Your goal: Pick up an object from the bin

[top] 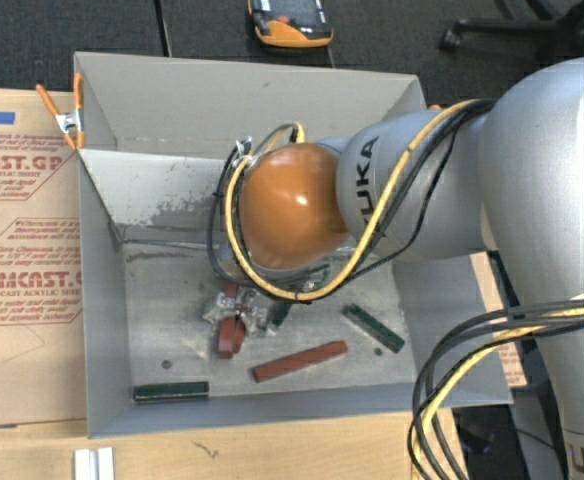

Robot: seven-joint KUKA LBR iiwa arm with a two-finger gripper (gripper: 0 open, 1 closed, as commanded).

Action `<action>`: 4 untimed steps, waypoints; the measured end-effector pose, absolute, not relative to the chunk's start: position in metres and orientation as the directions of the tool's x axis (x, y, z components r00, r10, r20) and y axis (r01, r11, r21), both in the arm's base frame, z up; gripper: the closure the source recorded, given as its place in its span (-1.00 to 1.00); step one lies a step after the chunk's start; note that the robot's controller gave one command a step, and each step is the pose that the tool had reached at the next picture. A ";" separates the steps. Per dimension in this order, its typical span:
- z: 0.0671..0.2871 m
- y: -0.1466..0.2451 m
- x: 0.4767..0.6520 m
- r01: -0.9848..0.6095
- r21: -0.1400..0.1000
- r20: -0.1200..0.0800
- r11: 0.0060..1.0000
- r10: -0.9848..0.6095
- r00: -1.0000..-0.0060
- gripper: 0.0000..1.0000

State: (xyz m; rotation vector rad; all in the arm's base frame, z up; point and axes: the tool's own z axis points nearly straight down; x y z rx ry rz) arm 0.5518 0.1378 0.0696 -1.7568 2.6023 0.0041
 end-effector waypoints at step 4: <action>0.115 0.138 0.551 -0.927 0.003 -0.001 0.374 -0.927 -0.374 1.00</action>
Offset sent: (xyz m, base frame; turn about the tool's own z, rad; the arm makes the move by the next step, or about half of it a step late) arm -0.0001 -0.0001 0.0562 0.0000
